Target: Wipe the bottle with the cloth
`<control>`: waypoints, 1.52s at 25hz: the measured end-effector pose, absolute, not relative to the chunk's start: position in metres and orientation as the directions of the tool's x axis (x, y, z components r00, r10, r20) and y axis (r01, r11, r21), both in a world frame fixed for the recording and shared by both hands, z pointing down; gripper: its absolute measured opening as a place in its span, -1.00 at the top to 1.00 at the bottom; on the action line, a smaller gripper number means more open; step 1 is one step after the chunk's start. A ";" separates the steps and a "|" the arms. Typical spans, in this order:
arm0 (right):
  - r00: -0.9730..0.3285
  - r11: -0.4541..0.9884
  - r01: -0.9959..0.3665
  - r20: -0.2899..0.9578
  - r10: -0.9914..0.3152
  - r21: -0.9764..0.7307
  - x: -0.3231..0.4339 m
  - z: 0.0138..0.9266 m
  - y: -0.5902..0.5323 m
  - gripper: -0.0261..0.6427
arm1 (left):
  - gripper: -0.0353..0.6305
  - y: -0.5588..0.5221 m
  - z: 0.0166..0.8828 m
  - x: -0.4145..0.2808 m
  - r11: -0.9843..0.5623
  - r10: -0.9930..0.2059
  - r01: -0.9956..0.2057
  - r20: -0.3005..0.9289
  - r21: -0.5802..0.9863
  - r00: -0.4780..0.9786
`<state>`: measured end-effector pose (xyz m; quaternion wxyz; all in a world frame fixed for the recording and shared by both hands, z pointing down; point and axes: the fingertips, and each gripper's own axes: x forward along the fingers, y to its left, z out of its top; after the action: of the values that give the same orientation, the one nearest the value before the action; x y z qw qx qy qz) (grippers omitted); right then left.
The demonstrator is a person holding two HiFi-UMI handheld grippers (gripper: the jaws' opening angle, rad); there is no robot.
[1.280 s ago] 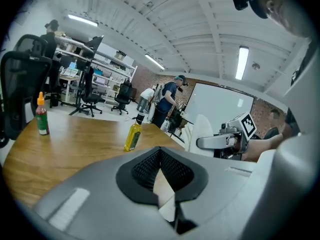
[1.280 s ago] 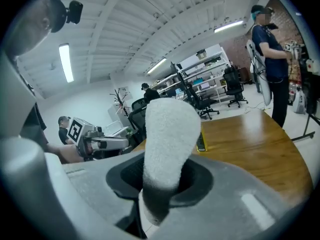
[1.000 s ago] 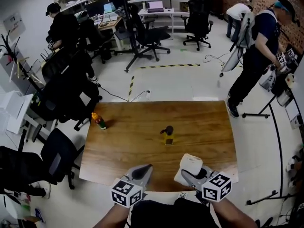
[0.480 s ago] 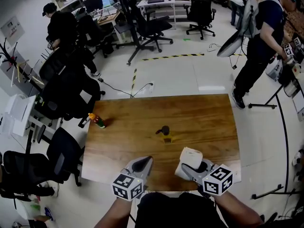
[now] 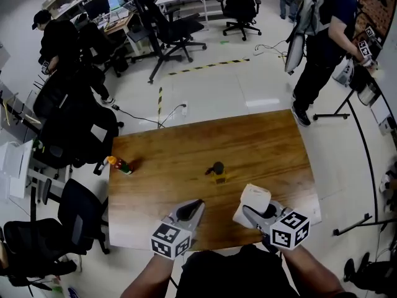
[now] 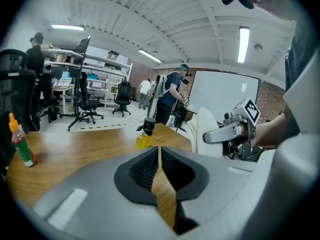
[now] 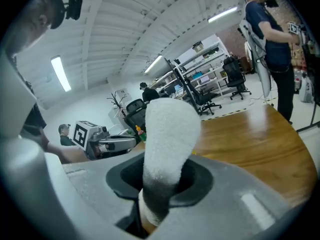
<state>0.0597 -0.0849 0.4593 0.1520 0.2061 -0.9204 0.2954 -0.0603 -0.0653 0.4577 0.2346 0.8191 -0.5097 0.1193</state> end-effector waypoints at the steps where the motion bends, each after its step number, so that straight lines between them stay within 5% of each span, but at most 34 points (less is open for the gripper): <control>1: -0.865 0.736 -0.478 0.406 -0.296 -0.480 0.059 0.460 -0.085 0.66 | 0.76 -0.067 0.459 -0.061 -0.378 -0.775 -0.887 0.432 0.265 0.460; 9: -0.843 0.729 -0.508 0.441 -0.309 -0.460 0.051 0.465 -0.087 0.66 | 0.62 -0.083 0.475 -0.068 -0.420 -0.743 -0.865 0.444 0.275 0.502; 22: -0.819 0.725 -0.532 0.483 -0.311 -0.437 0.049 0.475 -0.113 0.66 | -0.11 -0.160 0.518 -0.054 -0.603 -0.668 -0.782 0.436 0.158 0.603; 29: -0.810 0.717 -0.549 0.484 -0.331 -0.429 0.062 0.474 -0.118 0.66 | -0.12 -0.186 0.496 -0.031 -0.621 -0.695 -0.770 0.352 0.148 0.628; 38: -0.816 0.722 -0.540 0.480 -0.323 -0.433 0.074 0.472 -0.117 0.66 | 0.36 -0.196 0.484 -0.019 -0.598 -0.736 -0.795 0.323 0.102 0.595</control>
<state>0.0737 -0.1166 0.4718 0.1888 0.2372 -0.9085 0.2875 -0.0191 -0.1963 0.4843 0.1183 0.8851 -0.4325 0.1246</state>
